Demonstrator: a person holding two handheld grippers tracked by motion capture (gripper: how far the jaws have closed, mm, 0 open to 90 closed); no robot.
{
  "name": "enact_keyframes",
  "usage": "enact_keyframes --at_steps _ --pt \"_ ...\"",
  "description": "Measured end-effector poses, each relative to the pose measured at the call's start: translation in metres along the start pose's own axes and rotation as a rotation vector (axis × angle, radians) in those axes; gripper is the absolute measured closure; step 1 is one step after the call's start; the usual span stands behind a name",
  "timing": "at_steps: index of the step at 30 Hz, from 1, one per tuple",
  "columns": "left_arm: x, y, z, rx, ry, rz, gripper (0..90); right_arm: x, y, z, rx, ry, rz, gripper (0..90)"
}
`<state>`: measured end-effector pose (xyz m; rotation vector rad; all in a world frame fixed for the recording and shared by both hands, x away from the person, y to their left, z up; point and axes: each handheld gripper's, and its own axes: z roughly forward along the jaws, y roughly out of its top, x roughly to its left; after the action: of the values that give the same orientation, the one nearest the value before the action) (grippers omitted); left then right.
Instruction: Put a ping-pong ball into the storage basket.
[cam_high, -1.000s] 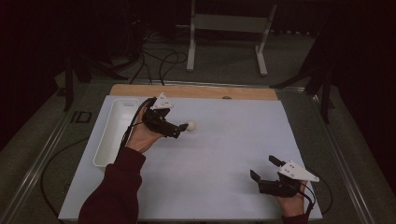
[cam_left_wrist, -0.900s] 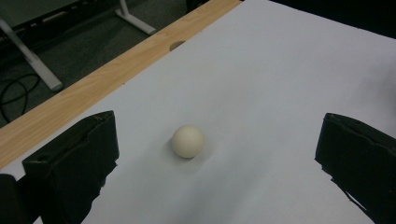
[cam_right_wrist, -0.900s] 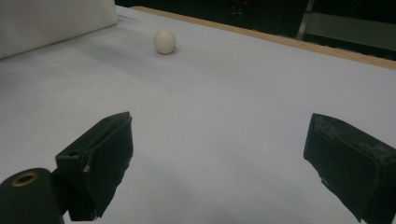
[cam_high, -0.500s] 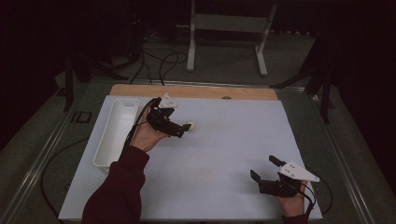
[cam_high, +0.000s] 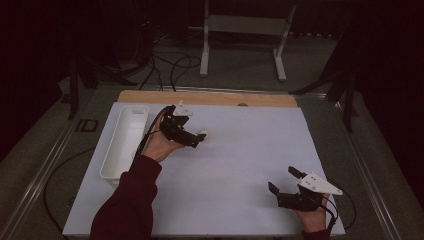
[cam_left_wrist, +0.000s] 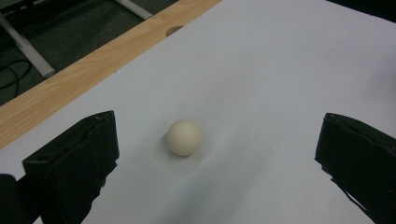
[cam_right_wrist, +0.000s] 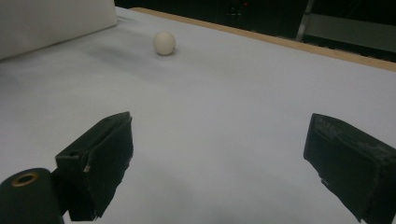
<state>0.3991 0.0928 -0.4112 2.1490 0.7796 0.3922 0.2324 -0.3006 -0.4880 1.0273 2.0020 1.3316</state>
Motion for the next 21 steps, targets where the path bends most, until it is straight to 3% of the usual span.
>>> enact_keyframes --at_steps 21 --pt "0.0 0.001 0.014 0.023 -0.015 -0.003 0.0 0.0 0.0 0.0 0.0 0.002 -0.002 8.0"
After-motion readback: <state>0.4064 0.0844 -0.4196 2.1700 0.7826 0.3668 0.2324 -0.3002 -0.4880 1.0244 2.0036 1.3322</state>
